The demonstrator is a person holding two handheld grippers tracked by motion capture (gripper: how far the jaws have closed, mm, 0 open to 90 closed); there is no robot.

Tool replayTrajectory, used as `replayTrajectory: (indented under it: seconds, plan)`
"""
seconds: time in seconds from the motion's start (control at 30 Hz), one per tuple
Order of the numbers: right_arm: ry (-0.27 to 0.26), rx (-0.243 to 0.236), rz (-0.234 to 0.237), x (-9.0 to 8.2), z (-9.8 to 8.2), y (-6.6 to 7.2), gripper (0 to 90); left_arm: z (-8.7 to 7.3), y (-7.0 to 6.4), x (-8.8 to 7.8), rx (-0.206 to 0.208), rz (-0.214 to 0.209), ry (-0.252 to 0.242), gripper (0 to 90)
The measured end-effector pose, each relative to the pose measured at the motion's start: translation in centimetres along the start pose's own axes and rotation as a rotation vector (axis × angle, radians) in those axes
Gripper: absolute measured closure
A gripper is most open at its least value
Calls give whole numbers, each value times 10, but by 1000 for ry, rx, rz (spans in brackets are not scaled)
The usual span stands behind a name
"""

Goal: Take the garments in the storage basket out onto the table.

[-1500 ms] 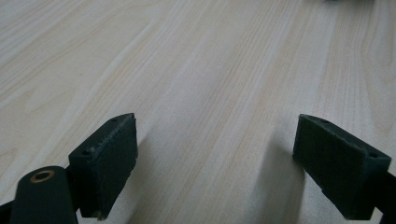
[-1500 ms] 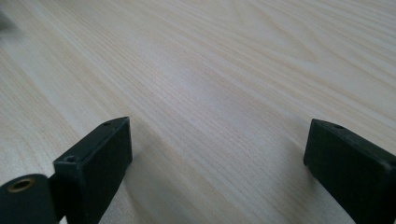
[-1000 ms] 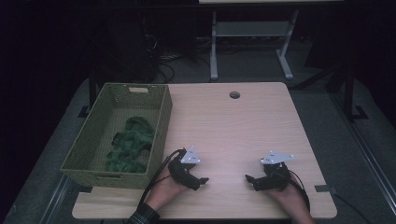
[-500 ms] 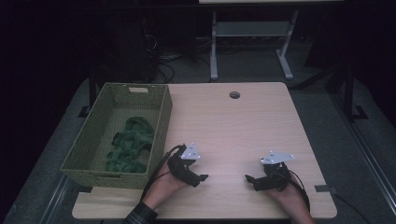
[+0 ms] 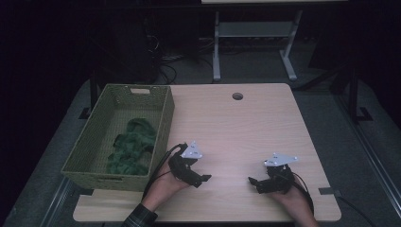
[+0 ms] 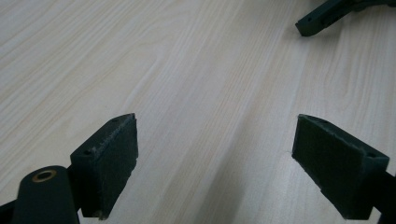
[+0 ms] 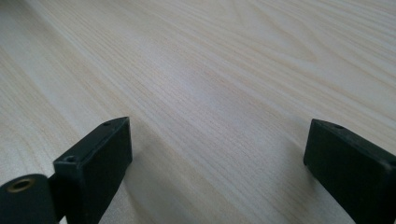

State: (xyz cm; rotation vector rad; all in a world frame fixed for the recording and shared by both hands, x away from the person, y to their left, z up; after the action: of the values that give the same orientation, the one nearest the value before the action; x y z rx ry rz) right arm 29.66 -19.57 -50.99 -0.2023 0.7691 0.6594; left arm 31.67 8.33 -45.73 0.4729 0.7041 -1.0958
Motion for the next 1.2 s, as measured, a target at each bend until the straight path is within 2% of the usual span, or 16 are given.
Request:
replayTrajectory:
  seconds: [0.37, 0.53, 1.2]
  plan:
    - [0, 0, 0, 0, 0, 0, 74, 8, 1, -9, 7, -8, -9, 140]
    - [0, 1, 0, 0, 0, 0, 74, 13, 1, -12, 8, -2, -26, 140]
    - [-1, 1, 0, 0, 0, 0, 74, 30, 10, -25, 32, 7, -34, 141]
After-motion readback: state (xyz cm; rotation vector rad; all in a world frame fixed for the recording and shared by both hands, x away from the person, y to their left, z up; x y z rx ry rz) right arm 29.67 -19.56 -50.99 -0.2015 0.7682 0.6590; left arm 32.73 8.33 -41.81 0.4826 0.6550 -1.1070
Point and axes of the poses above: each handheld gripper's, and its own axes: x roughly forward along the jaws, z roughly out of its top, y roughly to its left, the point moved 4 cm from there along x, roughly forward along the jaws, and after that the axes turned 2 degrees about x, right-handed, at the moved point
